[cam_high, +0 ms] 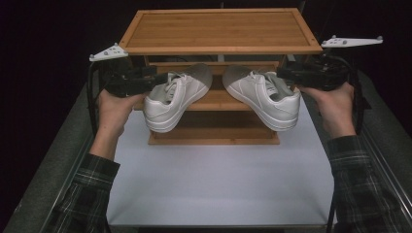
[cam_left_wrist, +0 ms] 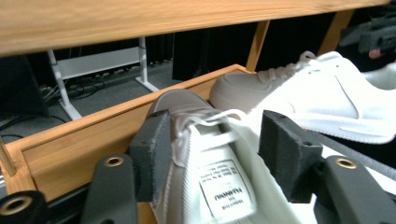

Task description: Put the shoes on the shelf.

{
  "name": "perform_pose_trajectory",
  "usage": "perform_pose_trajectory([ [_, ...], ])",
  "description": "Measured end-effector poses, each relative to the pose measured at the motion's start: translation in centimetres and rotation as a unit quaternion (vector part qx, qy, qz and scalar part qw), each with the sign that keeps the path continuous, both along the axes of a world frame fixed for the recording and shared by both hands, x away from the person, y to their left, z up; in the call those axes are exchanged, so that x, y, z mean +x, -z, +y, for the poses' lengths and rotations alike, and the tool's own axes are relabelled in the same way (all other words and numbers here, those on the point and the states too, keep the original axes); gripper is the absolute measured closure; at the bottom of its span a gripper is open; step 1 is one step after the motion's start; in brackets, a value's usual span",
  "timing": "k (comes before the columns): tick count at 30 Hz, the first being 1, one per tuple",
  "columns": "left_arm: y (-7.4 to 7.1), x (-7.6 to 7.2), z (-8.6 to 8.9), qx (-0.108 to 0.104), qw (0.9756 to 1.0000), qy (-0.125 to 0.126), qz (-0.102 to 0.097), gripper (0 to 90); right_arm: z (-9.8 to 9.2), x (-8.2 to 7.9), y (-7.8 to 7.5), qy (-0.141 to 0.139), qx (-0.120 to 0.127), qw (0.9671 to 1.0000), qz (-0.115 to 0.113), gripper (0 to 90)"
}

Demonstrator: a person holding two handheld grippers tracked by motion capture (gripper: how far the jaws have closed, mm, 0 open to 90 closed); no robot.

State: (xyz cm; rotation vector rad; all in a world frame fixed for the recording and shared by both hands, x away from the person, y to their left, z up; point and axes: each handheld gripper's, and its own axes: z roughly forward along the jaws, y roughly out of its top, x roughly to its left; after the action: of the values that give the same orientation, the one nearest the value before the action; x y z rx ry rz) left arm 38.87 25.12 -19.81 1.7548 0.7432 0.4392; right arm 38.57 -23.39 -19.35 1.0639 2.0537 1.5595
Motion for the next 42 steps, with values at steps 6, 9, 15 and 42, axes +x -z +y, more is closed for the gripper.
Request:
perform_pose_trajectory([
  [6,-0.3,-1.4,0.8,0.002,0.9996,0.024,-0.011,30.4,-1.5,-1.8,-0.5,-0.001,0.015,0.9999,-0.007,31.6],
  [9,0.0,-2.1,1.7,0.004,0.9993,0.035,-0.013,24.3,-2.1,-2.7,-0.5,-0.003,0.007,0.9999,-0.007,26.1],
  [15,1.3,-3.3,3.2,0.008,0.9982,0.056,-0.018,16.9,-3.8,-4.3,0.9,-0.016,0.017,0.9997,-0.009,21.9],
  [42,8.0,-3.7,2.6,0.037,0.9949,0.094,0.004,10.1,-2.1,-4.8,8.4,-0.087,-0.011,0.9959,0.019,13.8],
])
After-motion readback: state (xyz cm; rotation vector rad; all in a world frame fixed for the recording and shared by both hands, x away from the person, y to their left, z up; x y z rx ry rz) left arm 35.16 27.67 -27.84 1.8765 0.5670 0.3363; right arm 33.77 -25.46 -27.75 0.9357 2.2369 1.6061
